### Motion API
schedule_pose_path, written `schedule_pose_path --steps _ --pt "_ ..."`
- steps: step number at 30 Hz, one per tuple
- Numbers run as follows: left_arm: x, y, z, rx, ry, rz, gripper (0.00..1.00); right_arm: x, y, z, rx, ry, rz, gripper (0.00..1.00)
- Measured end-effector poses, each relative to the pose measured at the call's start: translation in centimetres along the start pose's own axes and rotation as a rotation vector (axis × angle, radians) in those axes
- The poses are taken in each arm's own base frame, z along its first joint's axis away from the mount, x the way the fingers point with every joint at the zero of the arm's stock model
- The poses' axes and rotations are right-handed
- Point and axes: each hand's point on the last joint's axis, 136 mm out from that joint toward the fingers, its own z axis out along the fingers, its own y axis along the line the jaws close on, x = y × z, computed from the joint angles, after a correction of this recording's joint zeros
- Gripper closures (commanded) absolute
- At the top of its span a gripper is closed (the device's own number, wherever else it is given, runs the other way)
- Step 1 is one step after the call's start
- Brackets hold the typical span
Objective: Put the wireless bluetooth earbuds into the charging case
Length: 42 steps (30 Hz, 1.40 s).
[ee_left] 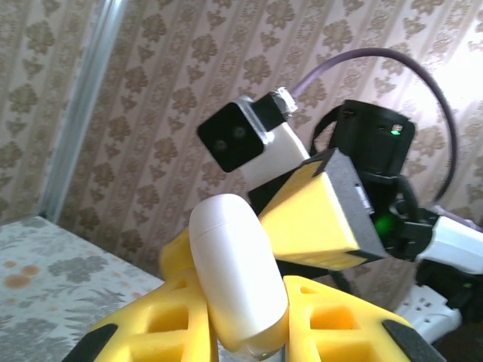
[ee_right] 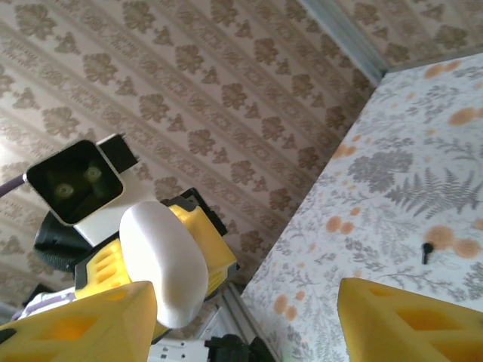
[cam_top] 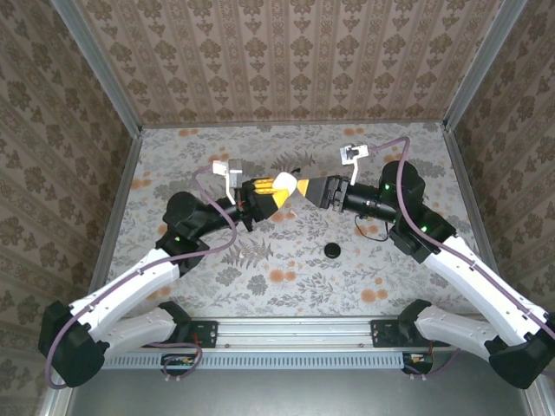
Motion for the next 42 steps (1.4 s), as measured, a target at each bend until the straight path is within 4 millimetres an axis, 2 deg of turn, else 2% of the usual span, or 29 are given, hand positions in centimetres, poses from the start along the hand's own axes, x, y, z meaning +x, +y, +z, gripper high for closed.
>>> schedule_pose_path --steps 9,15,24,29,32,35,37,42 --pt "0.7 -0.5 0.4 0.049 0.041 -0.066 0.95 -0.3 2.7 0.2 -0.140 0.012 -0.057 0.46" --pt "0.7 -0.6 0.6 0.071 0.041 -0.092 0.95 0.2 2.7 0.7 -0.164 0.046 -0.055 0.52" --pt "0.6 -0.7 0.7 0.085 0.045 -0.123 0.92 0.5 2.9 0.9 -0.184 0.066 -0.082 0.72" --pt "0.6 -0.7 0.6 0.089 0.050 -0.136 0.81 0.5 3.0 0.9 -0.186 0.066 -0.107 0.79" --pt "0.6 -0.6 0.5 0.087 0.057 -0.142 0.70 0.5 2.9 0.9 -0.179 0.073 -0.119 0.82" --pt "0.5 -0.5 0.1 0.069 0.061 -0.146 0.50 0.6 2.8 0.9 -0.166 0.083 -0.128 0.83" --pt "0.3 -0.4 -0.4 0.045 0.060 -0.135 0.41 0.6 2.8 0.8 -0.157 0.088 -0.136 0.83" --pt "0.1 0.0 -1.8 -0.049 0.113 -0.104 0.33 0.5 2.5 0.5 -0.117 0.107 -0.183 0.84"
